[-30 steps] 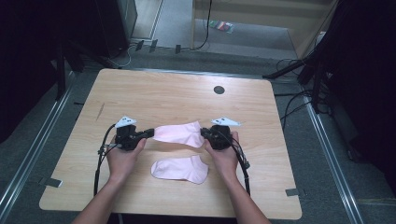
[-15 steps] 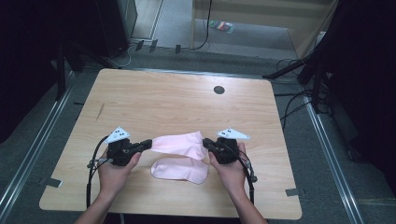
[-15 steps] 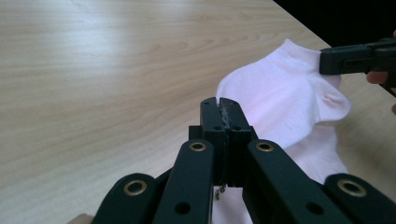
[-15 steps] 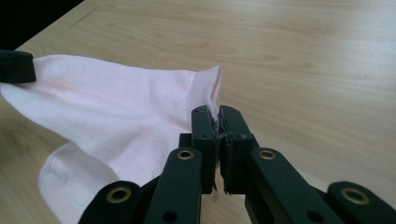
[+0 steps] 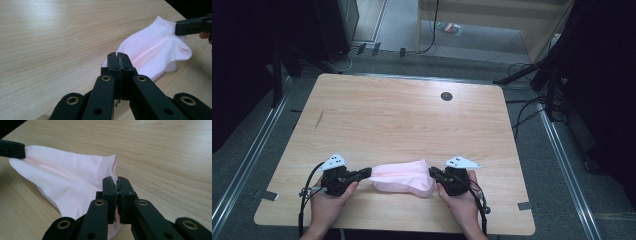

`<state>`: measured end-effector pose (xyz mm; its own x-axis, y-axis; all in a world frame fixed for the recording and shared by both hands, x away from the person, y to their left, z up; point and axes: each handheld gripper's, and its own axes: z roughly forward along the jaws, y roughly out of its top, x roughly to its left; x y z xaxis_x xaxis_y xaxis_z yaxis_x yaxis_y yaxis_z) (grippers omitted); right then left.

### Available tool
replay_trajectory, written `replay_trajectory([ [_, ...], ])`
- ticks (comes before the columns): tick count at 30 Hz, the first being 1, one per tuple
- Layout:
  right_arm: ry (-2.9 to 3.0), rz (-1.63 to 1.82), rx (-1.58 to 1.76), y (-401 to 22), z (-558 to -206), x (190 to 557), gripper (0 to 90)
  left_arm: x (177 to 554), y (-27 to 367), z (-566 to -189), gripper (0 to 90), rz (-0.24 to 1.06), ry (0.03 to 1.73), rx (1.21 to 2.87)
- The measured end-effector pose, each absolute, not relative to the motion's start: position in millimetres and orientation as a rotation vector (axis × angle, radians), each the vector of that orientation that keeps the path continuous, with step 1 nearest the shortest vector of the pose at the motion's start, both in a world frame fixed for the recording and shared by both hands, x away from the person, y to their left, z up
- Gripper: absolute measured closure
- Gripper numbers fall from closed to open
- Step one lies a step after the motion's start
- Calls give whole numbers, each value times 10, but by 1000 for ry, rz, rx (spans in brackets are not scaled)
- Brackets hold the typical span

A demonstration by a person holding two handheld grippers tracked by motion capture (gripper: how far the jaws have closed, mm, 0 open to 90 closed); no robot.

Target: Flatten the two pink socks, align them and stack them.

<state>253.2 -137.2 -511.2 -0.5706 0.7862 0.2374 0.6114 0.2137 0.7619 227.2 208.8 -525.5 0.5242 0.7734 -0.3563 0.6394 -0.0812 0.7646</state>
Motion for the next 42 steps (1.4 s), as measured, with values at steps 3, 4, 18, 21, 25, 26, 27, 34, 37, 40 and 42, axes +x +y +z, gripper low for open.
replay_trajectory([
  [3,2290,1265,1327,-1367,-5165,2503,865,2269,2069,-5305,900,175,1185,1809],
  [4,2290,1265,1327,-1367,-5165,2503,865,2269,2069,-5305,900,175,1185,1809],
  [18,2293,1230,1341,-1379,-5256,2489,863,2270,1960,-5404,900,183,1164,1906],
  [21,2305,1210,1352,-1381,-5311,2518,862,2282,1918,-5445,900,202,1171,1939],
  [25,2328,1179,1361,-1363,-5380,2535,861,2291,1873,-5490,900,225,1167,1981],
  [26,2330,1175,1367,-1359,-5390,2535,860,2291,1868,-5494,900,234,1164,1979],
  [27,2335,1169,1361,-1362,-5397,2538,860,2290,1865,-5491,900,238,1164,1982],
  [34,2302,1258,1365,-1411,-5276,2503,857,2226,1916,-5371,900,275,1141,1915],
  [37,2295,1264,1353,-1426,-5257,2500,857,2224,1904,-5382,900,256,1140,1916],
  [40,2304,1244,1368,-1433,-5297,2519,858,2248,1881,-5425,900,238,1154,1940],
  [42,2314,1223,1372,-1428,-5330,2527,858,2262,1865,-5451,900,220,1152,1961],
])
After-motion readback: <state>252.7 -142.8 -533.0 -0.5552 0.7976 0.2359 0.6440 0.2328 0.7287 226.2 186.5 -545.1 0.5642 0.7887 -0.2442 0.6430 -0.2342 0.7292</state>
